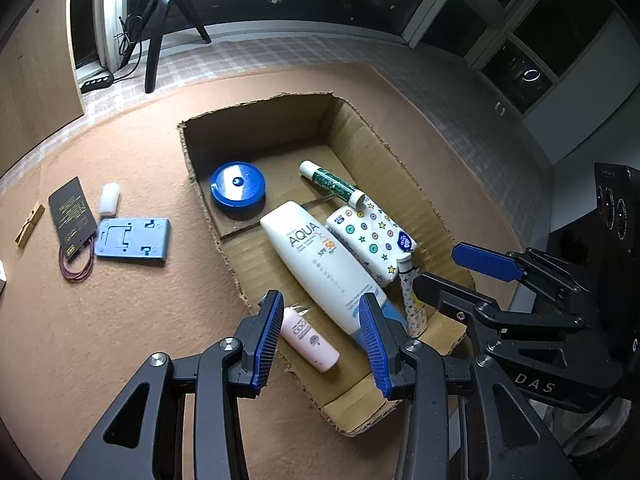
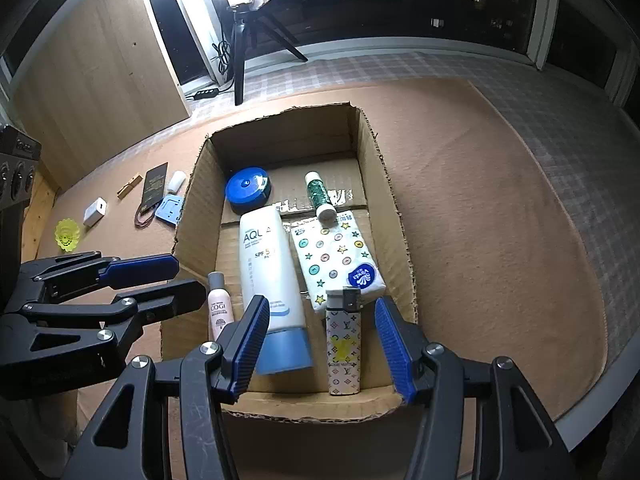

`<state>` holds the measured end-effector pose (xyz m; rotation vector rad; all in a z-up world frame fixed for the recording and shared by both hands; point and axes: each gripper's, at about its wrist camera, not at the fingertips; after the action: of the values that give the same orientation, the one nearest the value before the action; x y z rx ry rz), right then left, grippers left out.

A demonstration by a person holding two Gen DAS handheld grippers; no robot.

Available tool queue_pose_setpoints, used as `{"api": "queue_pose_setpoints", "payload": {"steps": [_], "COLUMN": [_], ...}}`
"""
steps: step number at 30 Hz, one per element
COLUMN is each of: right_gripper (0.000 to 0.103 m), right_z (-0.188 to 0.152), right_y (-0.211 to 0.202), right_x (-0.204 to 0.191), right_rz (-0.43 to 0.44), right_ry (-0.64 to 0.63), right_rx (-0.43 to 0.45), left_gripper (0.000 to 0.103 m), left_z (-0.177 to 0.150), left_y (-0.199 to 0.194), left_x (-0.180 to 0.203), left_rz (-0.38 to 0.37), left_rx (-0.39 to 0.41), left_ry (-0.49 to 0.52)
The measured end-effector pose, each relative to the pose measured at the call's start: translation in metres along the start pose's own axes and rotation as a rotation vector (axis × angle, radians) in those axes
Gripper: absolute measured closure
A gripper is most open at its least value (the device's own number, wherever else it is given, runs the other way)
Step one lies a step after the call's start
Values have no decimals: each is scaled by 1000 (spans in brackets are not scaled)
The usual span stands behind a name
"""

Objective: Organize objects
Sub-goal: 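Carry the bottle and lighter into the box and open both tools, then withdraw both tools from the box toward the white charger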

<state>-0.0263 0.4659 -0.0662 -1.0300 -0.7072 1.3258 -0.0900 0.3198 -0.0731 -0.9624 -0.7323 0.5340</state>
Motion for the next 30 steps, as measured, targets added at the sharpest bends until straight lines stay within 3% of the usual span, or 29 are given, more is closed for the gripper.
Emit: {"api": "queue_pose_setpoints", "payload": {"steps": [11,30], "right_gripper": [52,52], "right_z": [9,33], "right_y": [-2,22], "right_x": [-23,-120], "right_rz": [32,159], "right_ry": [-18,-136], "right_rx": [16,-13], "left_gripper": [60,57], "left_z": [-16,-66], "left_y": [-22,-75], "left_x": [-33,-169], "left_rz": [25,167], "left_rx": [23,56], "left_ry": [-55,-263]}}
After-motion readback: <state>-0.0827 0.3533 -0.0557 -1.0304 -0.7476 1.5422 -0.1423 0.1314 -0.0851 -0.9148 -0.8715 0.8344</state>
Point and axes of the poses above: each gripper's, at about its wrist camera, not at the fingertips, and y roughly the way its jaws point, x to its right, z to its top, and after that the axes turned 2 degrees about -x, right-handed
